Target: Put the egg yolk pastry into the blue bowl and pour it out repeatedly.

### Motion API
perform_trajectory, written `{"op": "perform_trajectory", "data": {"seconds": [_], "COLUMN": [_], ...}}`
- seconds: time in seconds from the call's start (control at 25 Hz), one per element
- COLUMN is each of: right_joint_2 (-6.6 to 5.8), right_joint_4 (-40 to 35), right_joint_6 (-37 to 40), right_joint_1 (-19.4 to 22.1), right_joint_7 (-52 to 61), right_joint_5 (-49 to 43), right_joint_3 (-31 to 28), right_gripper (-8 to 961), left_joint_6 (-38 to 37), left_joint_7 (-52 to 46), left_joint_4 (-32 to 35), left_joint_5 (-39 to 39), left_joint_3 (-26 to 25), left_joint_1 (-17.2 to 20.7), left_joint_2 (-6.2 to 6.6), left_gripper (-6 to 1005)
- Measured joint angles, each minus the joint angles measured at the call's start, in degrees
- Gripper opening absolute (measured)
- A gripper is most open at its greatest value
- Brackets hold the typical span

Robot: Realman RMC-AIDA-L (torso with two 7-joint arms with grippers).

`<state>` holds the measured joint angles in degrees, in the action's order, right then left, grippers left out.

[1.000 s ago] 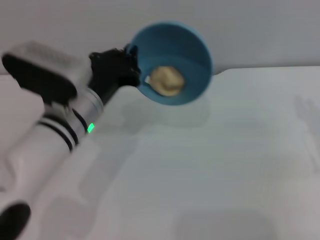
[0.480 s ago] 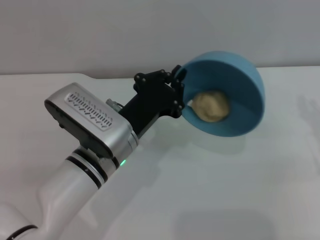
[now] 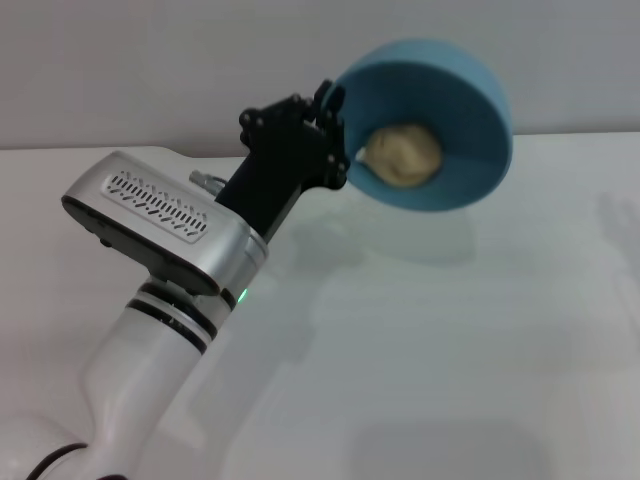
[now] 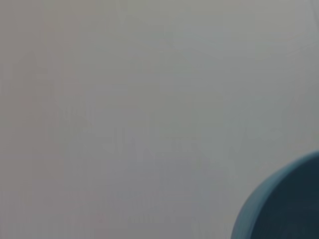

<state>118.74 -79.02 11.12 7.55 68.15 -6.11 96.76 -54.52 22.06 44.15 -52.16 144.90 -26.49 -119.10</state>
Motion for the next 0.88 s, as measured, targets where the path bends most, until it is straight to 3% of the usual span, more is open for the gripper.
{"op": "perform_trajectory", "data": {"seconds": [0.2,0.52,0.88], "right_joint_2": [0.0,0.0,0.0], "right_joint_4": [0.01,0.14,0.94], "right_joint_6": [0.08,1.52,2.81], "right_joint_1": [-0.25,-0.25,-0.5], "right_joint_7": [0.01,0.01,0.02], "right_joint_5": [-0.13,-0.22,-0.13], "right_joint_3": [0.0,0.0,0.01], "right_gripper": [400,399,399], "left_joint_6": [-6.17,-14.98,-17.44], "left_joint_7": [3.08,2.63,1.29], "left_joint_4": [-0.19,0.23,0.03], "left_joint_5": [-4.43,-5.15,-5.13], "left_joint_3": [1.74,3.43,4.65], "left_joint_1": [-1.61,-1.01,-1.39], "left_joint_2": [0.01,0.01,0.01], "left_gripper": [-1,0,1]}}
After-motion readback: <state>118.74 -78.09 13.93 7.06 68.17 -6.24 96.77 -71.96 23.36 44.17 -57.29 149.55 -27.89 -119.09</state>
